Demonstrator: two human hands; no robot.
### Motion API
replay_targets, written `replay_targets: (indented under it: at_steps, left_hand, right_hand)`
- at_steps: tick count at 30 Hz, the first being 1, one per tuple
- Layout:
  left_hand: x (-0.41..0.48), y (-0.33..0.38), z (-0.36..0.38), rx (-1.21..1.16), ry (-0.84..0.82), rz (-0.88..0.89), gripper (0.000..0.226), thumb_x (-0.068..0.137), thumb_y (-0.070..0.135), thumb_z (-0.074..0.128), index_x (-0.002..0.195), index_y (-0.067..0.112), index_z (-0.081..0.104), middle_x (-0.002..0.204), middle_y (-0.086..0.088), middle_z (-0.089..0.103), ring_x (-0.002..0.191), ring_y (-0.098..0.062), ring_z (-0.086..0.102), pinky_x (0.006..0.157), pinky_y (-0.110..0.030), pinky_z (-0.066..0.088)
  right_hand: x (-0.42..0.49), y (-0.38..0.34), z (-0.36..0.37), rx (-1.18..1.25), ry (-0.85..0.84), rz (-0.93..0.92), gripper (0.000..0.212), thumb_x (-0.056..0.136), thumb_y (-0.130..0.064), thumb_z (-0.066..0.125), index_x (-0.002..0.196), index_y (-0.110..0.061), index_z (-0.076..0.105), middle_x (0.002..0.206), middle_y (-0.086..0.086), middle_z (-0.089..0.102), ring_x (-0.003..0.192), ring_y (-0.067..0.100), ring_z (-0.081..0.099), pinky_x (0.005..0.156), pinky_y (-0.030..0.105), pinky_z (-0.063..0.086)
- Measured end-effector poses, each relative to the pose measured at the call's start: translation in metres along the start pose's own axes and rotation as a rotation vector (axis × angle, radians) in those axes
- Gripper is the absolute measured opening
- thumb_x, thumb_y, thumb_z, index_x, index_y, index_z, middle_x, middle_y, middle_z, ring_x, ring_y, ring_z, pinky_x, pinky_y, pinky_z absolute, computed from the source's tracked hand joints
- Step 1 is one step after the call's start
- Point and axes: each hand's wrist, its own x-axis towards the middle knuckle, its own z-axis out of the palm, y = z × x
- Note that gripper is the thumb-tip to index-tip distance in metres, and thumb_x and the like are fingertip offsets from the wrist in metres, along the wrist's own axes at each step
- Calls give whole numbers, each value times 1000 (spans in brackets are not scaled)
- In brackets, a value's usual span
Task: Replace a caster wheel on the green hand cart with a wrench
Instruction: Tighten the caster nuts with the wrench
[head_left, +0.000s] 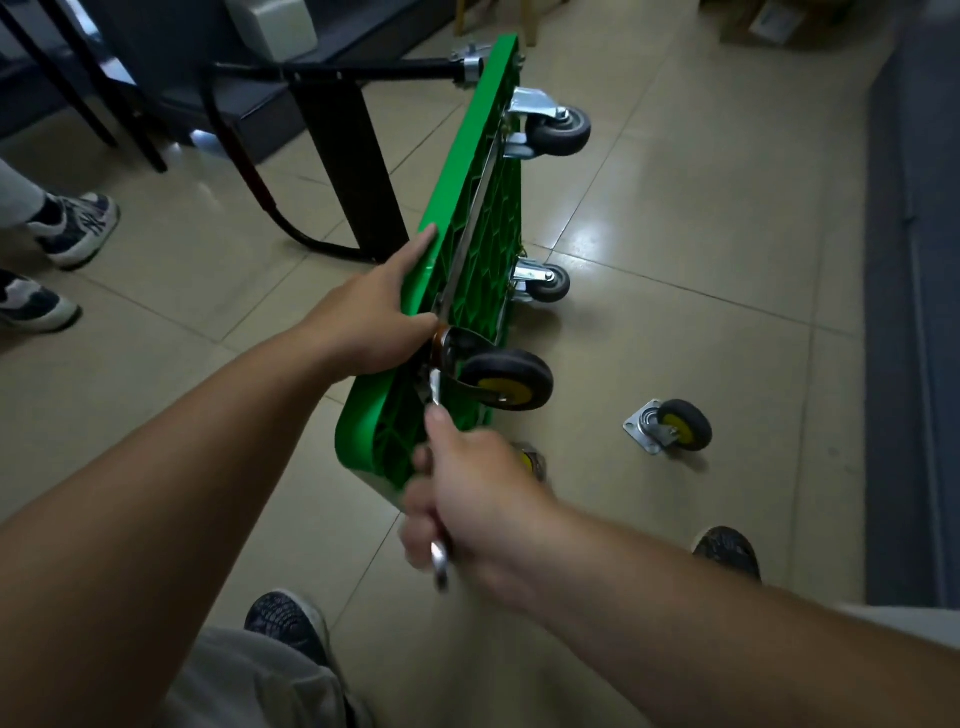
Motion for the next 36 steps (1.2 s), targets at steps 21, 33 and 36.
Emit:
replay_targets:
  at_steps: [21,33,36]
  left_hand:
    - [3,-4,3,73,53,-8,91,92,23,62,155,60,8,149,-3,51,81,-19,70,79,-46,61]
    - [-2,5,4,88,38,-19,88,94,23,59,157,56,7,136,-13,61,90,-28,67,86,-45,58]
    - [-1,6,2,52,27,-15,88,96,23,59,157,57,6,129,-8,61,83,-22,67,73,-36,56]
  right_hand:
    - [89,58,-33,-633,139,-462,55,94,-59,22,111,-20,57,75,-14,56,68,1,55,60,21,43]
    - [9,-25,-20,-349,-167,-142,52,109,-43,18,71,-13,37,33,-1,41,35,13,41,45,25,36]
    - [9,-4,-14,-337,48,-146,51,105,-54,26,72,-17,39,41,-5,37,36,17,41,47,26,33]
